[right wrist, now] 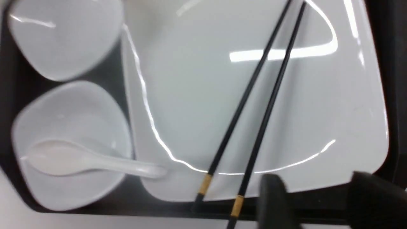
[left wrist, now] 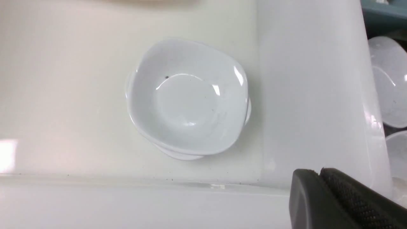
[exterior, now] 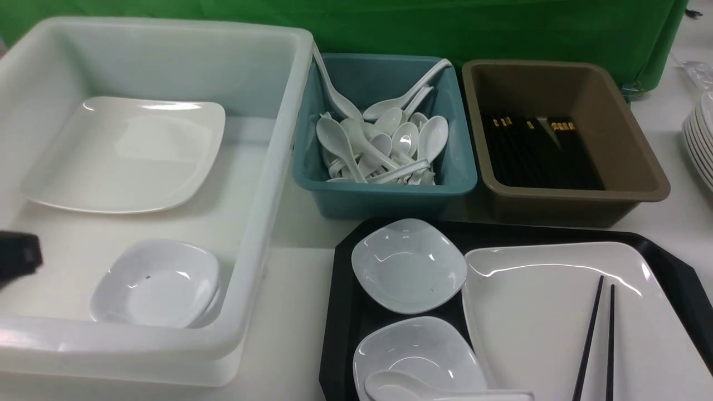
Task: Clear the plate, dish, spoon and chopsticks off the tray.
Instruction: Use the right arm to grab a pair of chopsticks from the plate
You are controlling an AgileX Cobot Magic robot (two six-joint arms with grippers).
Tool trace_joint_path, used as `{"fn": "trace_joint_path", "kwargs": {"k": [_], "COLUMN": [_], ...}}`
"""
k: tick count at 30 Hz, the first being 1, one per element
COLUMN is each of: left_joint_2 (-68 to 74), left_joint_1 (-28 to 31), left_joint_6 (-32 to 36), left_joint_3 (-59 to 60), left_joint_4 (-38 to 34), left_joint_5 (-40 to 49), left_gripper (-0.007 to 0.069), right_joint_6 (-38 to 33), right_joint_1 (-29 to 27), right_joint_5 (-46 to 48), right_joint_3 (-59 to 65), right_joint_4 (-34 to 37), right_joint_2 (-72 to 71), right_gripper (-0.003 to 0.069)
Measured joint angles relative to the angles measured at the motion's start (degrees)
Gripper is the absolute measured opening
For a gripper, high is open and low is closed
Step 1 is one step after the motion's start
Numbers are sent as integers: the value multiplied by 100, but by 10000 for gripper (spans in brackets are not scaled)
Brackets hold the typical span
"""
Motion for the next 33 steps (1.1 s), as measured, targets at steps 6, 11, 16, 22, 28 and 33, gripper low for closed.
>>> {"fn": "trace_joint_path", "kwargs": {"k": [6,11,16,22,28,33], "left_joint_2": [41,45,45,45,47,47], "left_joint_1": [0,0,0,0,0,0], "left_joint_6": [44,116,118,118,118,118], "left_joint_3": [-30,-36,-36,-36,-36,-36], "left_joint_4": [-47,-46,-46,-46,-46,-46], "left_joint_5": [0,-5,-22,-105,-118,-124], "left_gripper": [17,17,17,17,17,17], "right_joint_6": [-23,-18,-18,-2,4,4], "right_joint_1": [0,0,4,11,11,11], "right_joint_5": [-340,-804,-1242,-1604,-1726,-1726], "right_joint_3": [0,-4,-4,-6,-18,-24], "right_joint_4": [-1,-1,-1,12,17,1], "right_joint_2": [1163,2160,2853,3368,3572,3578], "right_gripper": [594,615,615,611,603,557]}}
